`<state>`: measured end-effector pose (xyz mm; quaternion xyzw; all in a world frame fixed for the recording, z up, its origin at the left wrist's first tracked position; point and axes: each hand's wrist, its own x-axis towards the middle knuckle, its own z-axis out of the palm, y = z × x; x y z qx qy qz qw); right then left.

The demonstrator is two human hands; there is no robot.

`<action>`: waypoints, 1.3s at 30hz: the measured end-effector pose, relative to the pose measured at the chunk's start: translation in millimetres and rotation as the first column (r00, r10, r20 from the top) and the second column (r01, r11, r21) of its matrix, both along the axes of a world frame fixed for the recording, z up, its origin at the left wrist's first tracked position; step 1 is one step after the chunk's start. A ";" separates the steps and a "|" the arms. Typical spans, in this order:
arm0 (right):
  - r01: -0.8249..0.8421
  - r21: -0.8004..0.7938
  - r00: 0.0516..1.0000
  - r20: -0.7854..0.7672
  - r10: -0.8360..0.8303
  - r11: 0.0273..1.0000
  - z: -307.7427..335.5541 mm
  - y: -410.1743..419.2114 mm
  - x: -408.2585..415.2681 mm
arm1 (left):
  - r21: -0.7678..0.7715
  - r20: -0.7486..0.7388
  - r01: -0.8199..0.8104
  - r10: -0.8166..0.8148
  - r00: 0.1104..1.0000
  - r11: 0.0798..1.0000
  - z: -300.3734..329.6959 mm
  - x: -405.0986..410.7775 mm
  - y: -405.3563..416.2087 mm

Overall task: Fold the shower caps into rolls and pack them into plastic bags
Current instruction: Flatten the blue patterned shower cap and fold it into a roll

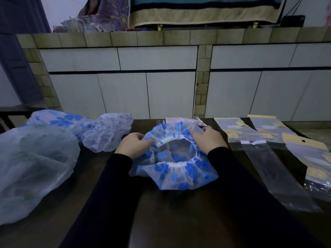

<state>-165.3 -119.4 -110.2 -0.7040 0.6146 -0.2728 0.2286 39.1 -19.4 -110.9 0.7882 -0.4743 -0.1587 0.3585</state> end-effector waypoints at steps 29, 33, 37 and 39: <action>-0.560 -0.471 0.820 -0.199 0.537 0.681 8.1 4.0 14.8 | -0.215 -0.092 0.250 -0.274 0.957 0.944 -3.3 -15.3 2.0; -0.497 -0.390 0.853 -0.058 0.518 0.775 -2.8 -4.8 9.4 | -0.387 -0.163 0.210 -0.290 0.943 0.898 -1.9 -17.8 0.3; -0.299 -0.433 0.915 0.124 0.384 0.851 -5.1 -2.5 8.1 | -0.501 -0.131 -0.038 -0.033 0.991 0.865 -4.7 -8.7 -2.6; -0.167 -0.484 0.921 0.234 0.311 0.859 -3.4 1.4 9.4 | -0.547 -0.154 -0.157 0.086 0.984 0.822 -4.7 -3.8 -1.7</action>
